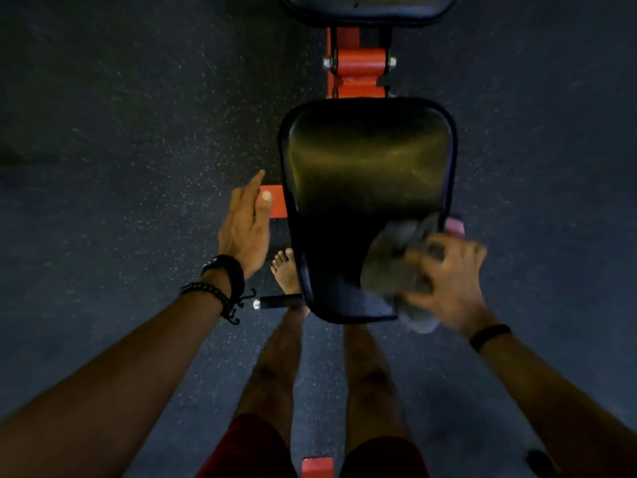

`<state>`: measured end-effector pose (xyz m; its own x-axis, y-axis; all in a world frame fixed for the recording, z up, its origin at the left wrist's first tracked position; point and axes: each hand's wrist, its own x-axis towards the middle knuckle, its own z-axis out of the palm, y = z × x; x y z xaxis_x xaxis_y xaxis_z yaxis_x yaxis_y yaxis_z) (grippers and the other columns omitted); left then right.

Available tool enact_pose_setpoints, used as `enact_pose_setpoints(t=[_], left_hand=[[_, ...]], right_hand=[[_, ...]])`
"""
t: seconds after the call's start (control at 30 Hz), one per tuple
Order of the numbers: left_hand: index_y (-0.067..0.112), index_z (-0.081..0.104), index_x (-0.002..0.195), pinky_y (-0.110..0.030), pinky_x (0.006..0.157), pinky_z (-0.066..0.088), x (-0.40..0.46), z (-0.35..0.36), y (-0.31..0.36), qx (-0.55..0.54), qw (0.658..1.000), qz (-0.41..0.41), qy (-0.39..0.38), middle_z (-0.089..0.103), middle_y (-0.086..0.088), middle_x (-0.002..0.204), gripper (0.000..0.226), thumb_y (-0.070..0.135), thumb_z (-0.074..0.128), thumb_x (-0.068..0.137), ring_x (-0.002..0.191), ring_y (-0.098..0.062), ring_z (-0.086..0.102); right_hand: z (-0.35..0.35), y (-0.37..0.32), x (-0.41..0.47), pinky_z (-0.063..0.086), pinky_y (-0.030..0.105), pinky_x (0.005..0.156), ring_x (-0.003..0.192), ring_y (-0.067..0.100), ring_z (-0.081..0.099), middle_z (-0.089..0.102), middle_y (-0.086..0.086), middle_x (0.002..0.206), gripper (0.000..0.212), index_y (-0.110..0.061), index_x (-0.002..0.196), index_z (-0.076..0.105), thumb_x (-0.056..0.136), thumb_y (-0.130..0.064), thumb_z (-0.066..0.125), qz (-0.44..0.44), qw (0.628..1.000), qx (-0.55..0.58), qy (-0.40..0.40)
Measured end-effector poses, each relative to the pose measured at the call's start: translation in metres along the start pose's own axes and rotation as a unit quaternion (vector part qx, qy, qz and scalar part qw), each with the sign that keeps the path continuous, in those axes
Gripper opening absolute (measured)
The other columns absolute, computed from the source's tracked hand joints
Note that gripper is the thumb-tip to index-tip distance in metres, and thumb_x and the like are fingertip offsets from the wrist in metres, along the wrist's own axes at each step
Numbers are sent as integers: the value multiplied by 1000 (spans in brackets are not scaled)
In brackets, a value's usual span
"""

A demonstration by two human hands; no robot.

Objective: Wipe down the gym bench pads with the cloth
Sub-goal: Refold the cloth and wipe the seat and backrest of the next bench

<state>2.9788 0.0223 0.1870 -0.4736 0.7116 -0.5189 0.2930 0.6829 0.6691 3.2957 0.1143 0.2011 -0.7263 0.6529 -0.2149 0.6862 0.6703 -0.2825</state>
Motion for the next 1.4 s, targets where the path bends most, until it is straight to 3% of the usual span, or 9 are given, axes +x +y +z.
enact_pose_setpoints(t=[0.2, 0.33, 0.43, 0.63, 0.87, 1.07, 1.13, 1.3, 1.4], left_hand=[[32, 22, 154, -46, 111, 33, -5, 24, 11, -25, 999, -17, -39, 31, -4, 154, 71, 67, 18, 92, 142, -21, 30], [28, 19, 155, -32, 104, 35, -5, 27, 27, -56, 998, -9, -17, 30, -3, 155, 75, 66, 26, 90, 136, -17, 37], [29, 6, 156, -43, 117, 29, 0, 30, 36, -94, 995, -21, -19, 15, -1, 163, 82, 70, 31, 89, 147, -20, 24], [31, 1, 156, -35, 110, 32, 11, 21, 44, -105, 993, -38, 28, 19, -2, 162, 80, 68, 32, 92, 142, -19, 30], [23, 6, 156, -16, 98, 30, -1, -11, 24, -150, 978, -76, 125, 22, -3, 160, 65, 46, 33, 102, 134, -8, 34], [24, 12, 156, -27, 102, 30, 5, -37, 23, -134, 972, -87, 170, 24, -4, 158, 64, 51, 30, 100, 135, -10, 32], [24, 17, 155, -30, 104, 32, 7, -41, 26, -109, 976, -84, 171, 29, -4, 155, 63, 53, 28, 100, 136, -16, 36], [29, 20, 153, -45, 114, 32, 11, -33, 37, -86, 986, -61, 131, 26, -1, 157, 72, 69, 23, 94, 144, -19, 29], [26, 23, 153, -48, 110, 38, 8, -18, 59, -60, 992, -44, 105, 29, -2, 154, 74, 68, 25, 92, 139, -20, 35]], right_hand=[[-23, -2, 125, 41, 41, 85, 115, 34, 43, 45, 16, 129, 61, -10, 116, 56, 79, -59, 61, 383, 894, 110, 207], [1, -53, 17, 39, 46, 95, 118, 35, 40, 41, 17, 133, 52, -16, 119, 55, 81, -51, 62, 344, 920, 111, 154], [13, -70, -31, 44, 57, 89, 116, 33, 35, 40, 18, 130, 52, -12, 114, 53, 83, -54, 55, 361, 917, 118, 123], [-29, -21, 144, 38, 60, 95, 124, 42, 38, 42, 19, 135, 55, -20, 123, 52, 83, -58, 57, 427, 886, 29, 176], [-22, -127, 245, 28, 58, 104, 122, 31, 44, 53, 7, 127, 54, -26, 122, 58, 82, -61, 51, 81, 995, -55, 22], [-3, -150, 185, 28, 56, 101, 114, 27, 47, 59, 3, 118, 52, -27, 109, 67, 71, -61, 66, -270, 950, -140, -75], [-10, -122, 167, 30, 51, 93, 109, 27, 48, 59, 3, 114, 49, -27, 103, 66, 65, -57, 71, -237, 968, -86, -17], [-22, -71, 130, 32, 48, 85, 102, 32, 44, 57, 12, 111, 50, -22, 97, 64, 63, -59, 63, 218, 973, -23, 74], [-8, -78, 73, 38, 49, 81, 98, 30, 46, 58, 10, 105, 51, -24, 97, 65, 60, -60, 65, 52, 997, -44, 35]])
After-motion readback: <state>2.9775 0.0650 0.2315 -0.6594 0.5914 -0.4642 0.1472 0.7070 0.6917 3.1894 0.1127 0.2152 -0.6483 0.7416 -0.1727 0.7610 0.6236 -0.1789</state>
